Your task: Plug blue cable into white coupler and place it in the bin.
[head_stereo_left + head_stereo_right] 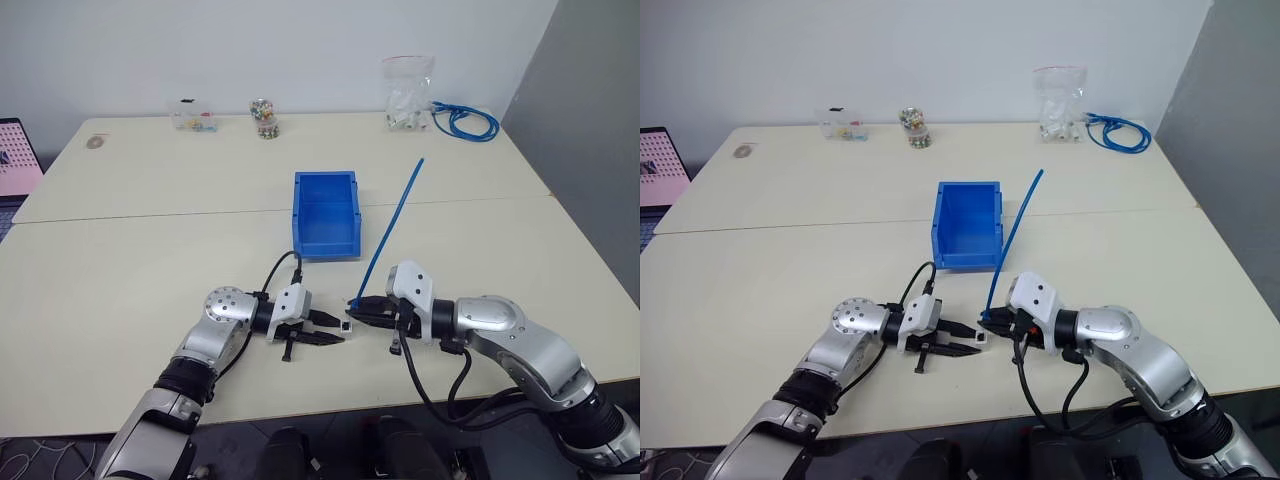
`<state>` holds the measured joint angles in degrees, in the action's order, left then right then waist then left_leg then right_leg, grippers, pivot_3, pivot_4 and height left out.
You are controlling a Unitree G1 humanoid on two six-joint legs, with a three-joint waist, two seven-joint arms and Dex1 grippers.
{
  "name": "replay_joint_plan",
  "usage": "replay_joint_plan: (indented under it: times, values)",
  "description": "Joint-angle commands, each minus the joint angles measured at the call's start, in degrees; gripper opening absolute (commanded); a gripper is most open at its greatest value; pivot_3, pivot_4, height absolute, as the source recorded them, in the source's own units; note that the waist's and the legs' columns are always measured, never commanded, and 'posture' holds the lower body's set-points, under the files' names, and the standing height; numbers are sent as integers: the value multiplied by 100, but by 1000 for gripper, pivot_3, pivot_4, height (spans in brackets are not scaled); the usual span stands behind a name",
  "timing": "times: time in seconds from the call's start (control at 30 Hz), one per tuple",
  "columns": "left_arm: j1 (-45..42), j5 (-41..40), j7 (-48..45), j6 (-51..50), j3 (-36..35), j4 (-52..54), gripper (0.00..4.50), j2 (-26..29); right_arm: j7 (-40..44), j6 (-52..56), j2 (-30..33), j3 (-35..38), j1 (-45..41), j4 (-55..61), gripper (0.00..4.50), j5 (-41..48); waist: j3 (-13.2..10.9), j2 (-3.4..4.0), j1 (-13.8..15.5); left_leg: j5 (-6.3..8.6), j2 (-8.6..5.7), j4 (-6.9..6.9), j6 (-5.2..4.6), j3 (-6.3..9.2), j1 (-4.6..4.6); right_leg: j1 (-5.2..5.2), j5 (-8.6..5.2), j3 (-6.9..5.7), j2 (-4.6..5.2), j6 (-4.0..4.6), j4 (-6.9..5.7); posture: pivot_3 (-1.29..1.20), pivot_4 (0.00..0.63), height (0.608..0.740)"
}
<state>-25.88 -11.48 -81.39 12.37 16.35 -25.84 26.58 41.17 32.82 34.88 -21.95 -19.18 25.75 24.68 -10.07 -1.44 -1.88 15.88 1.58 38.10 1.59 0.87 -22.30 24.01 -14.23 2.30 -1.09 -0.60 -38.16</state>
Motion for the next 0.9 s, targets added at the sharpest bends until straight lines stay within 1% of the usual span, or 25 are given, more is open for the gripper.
replay_joint_plan:
  times: [0.03,0.33,0.73,0.9]
  values:
    - [199,183,47,-225,72,27,772,120,268,-149,-109,-19,-157,-43,152,-124,0,0,0,0,0,0,0,1,1,0,0,0,-1,0,-1,0,150,740]
    - [311,167,87,-479,58,296,772,142,626,-259,-224,-3,-170,-365,152,-400,0,0,5,0,0,1,0,1,5,-1,0,0,-3,0,-5,0,150,740]
    - [319,204,109,-587,124,405,772,72,897,-470,-168,-156,27,-444,152,-762,1,0,7,0,-1,1,0,0,12,-5,0,0,-3,1,-7,0,150,740]
    - [381,211,120,-577,166,454,772,63,991,-511,-186,-192,90,-524,152,-858,1,0,8,0,-1,0,0,1,41,-36,0,0,-2,1,0,0,150,740]
